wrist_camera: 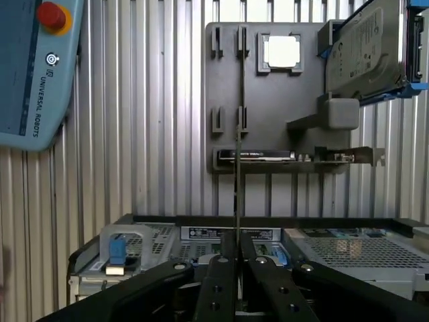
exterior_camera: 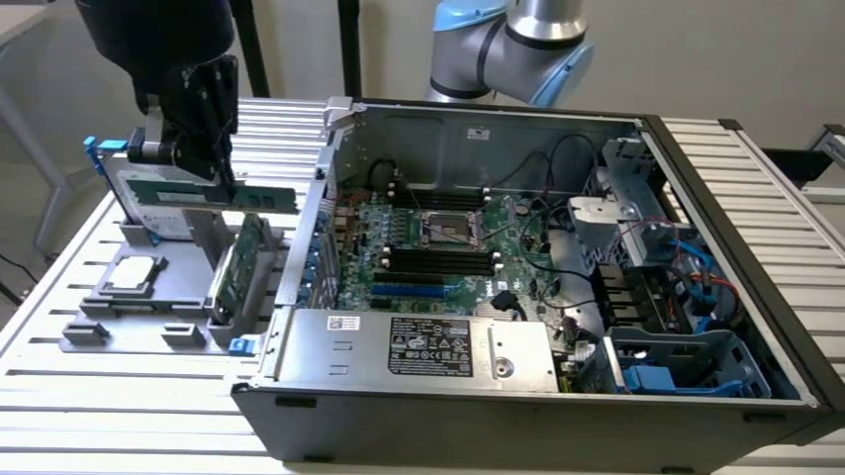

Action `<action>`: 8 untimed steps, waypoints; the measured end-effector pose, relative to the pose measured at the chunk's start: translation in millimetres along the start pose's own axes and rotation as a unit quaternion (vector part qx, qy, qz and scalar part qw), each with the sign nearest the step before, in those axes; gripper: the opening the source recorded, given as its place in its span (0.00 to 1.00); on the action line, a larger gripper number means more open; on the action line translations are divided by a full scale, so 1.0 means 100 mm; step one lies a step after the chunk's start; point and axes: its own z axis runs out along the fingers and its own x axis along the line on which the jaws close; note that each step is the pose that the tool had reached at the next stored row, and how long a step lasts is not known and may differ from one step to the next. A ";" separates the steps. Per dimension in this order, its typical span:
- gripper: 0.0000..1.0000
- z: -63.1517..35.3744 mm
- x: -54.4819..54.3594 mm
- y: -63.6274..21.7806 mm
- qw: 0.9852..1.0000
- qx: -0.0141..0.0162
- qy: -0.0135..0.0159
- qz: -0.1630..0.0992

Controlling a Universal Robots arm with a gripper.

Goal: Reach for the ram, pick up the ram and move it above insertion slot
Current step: 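Pick up the ram and move it above insertion slot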

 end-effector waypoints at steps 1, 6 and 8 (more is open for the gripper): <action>0.14 -0.001 0.00 -0.045 1.000 0.000 -0.002 0.000; 0.14 -0.010 -0.01 -0.274 1.000 0.000 -0.013 0.000; 0.14 -0.013 -0.01 -0.365 1.000 0.000 -0.018 -0.001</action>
